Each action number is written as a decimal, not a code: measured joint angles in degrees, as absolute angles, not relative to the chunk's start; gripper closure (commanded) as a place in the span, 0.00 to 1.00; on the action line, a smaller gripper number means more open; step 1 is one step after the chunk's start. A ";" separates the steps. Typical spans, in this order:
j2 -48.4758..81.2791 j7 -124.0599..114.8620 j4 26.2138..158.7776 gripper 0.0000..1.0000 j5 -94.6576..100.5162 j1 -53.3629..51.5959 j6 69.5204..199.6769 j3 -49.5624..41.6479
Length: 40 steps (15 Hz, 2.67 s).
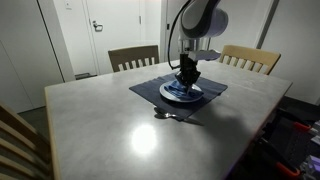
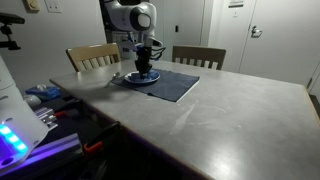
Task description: Use the blue towel to wipe the white plate
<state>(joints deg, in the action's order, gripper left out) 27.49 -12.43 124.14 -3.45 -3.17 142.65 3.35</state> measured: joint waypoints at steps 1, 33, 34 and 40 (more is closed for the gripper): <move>27.51 -12.61 124.23 0.98 -3.45 -3.19 143.61 3.12; 29.74 -1.13 119.69 0.98 -1.44 -3.97 137.82 3.89; 29.69 -3.36 119.64 0.98 -1.44 -4.50 136.99 3.13; 29.69 -18.21 119.40 0.98 -1.46 -6.46 134.39 -0.96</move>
<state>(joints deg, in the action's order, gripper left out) 29.69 -18.21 119.40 -1.46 -6.46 134.39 -0.96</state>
